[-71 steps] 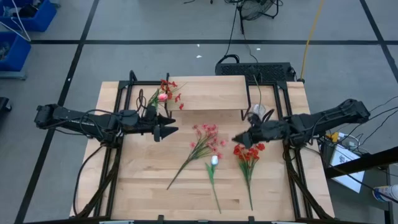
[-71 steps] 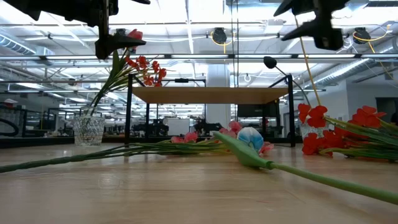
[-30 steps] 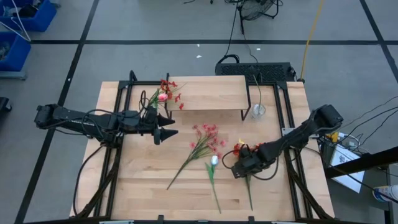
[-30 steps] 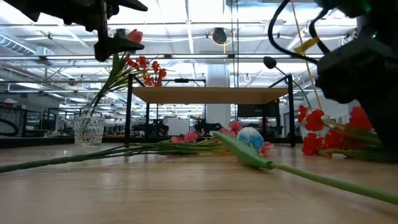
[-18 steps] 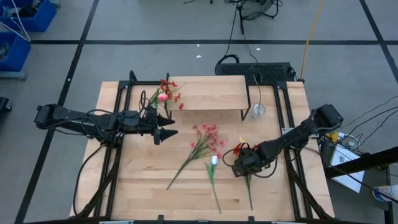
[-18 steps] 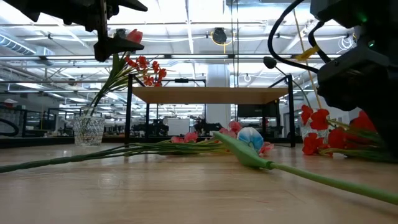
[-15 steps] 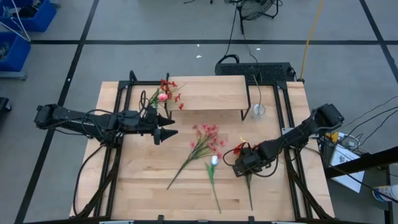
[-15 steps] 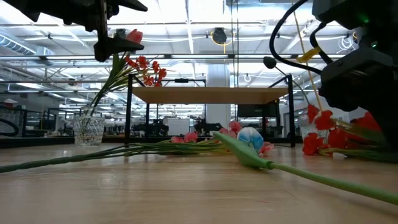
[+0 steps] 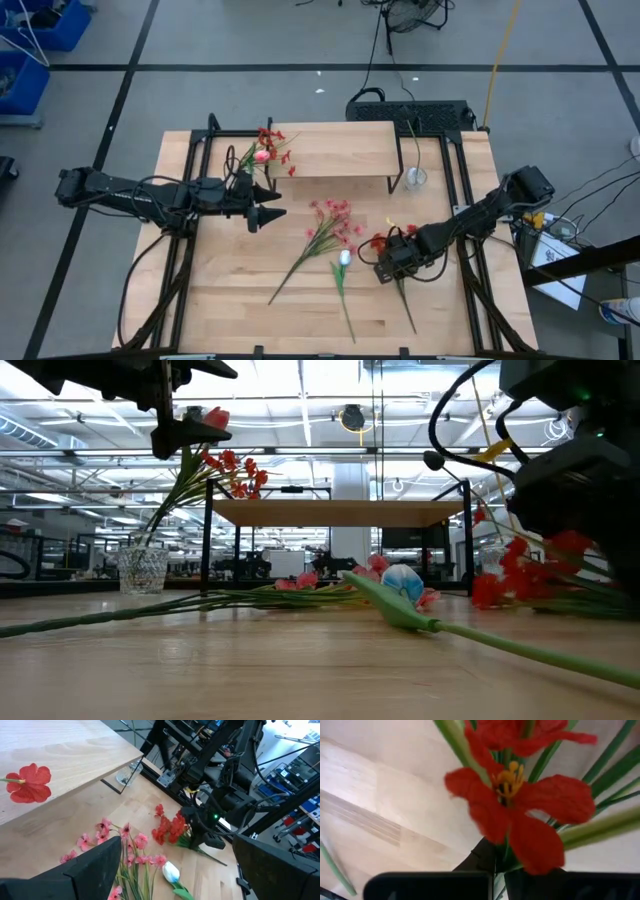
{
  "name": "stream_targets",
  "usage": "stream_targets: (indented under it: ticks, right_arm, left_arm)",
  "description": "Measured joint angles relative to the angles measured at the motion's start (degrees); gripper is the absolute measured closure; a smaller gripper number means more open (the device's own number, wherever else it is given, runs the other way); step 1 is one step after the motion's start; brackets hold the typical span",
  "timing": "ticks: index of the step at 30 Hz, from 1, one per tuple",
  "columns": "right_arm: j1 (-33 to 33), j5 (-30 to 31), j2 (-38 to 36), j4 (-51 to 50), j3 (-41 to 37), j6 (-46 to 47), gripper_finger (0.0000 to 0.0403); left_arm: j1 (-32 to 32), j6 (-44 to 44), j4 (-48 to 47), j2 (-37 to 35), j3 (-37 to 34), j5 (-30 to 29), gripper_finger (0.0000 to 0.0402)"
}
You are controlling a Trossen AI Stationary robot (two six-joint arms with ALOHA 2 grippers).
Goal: Pick and place flowers into a vace then onto a shelf
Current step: Put the orange flowers into the right transparent vase
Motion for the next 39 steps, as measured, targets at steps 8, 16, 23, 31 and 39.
stream_targets:
  ticks: [8, 16, 23, 31, 39]
  right_arm:
    - [0.0, 9.6, -11.6, -8.8, 0.0, 4.7, 0.0399]
    - [0.0, 22.3, -24.2, -18.9, 0.0, 8.1, 0.0401]
    - [-0.1, 38.2, -33.2, -22.4, 0.1, 4.3, 0.0402]
    - [-2.5, 50.4, -39.4, -23.8, 1.2, -11.7, 0.0402]
    - [-7.0, 61.7, -40.7, -25.1, 8.8, -40.8, 0.0402]
  left_arm:
    - [0.0, 0.4, 0.0, 0.0, 0.0, 0.0, 0.0016]
    - [0.0, 0.6, 0.0, 0.0, 0.0, 0.0, 0.0016]
    - [0.0, 0.3, 0.0, 0.0, 0.0, 0.0, 0.0016]
    - [0.0, 0.1, 0.0, 0.0, 0.0, -0.2, 0.0016]
    - [0.0, -2.0, 0.0, 0.0, 0.0, -1.8, 0.0016]
